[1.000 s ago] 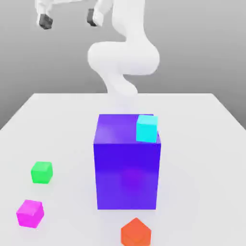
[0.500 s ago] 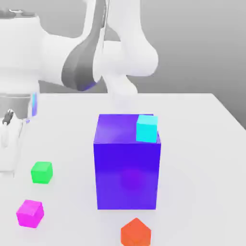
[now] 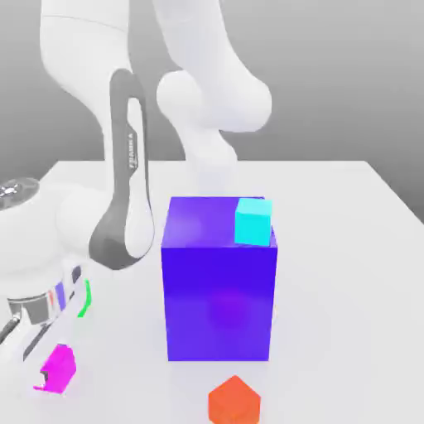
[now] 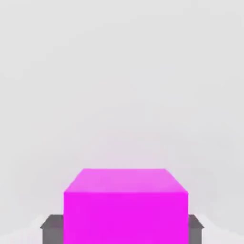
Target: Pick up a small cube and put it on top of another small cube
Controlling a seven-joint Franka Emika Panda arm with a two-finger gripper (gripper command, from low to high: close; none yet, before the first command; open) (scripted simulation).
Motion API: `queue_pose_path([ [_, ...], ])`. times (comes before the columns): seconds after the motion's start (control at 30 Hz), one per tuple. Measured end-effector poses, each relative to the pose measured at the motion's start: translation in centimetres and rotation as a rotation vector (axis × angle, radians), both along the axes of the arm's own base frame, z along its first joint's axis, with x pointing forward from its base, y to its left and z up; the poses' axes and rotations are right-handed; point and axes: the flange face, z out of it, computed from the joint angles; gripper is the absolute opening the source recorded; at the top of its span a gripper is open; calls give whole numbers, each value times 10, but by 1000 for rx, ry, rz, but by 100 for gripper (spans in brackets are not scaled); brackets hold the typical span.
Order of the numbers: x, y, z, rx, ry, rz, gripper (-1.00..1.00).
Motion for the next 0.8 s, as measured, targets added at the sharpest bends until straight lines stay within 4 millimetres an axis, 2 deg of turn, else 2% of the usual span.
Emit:
queue_pose_path([
  [0.03,-1,0,-6,0,1,0,-100],
  [0.07,0,0,-3,0,1,-1,-100],
  [0.23,-3,-1,52,-1,3,-4,-100],
  [0.37,-50,-13,74,-15,25,-74,-100],
  [0.5,-109,-27,92,-18,29,-184,-100],
  [0.63,-157,-21,107,-5,10,-260,-100],
  [0.7,-166,-20,98,-1,4,-275,-100],
  [0.8,-168,-19,72,0,2,-279,-100],
])
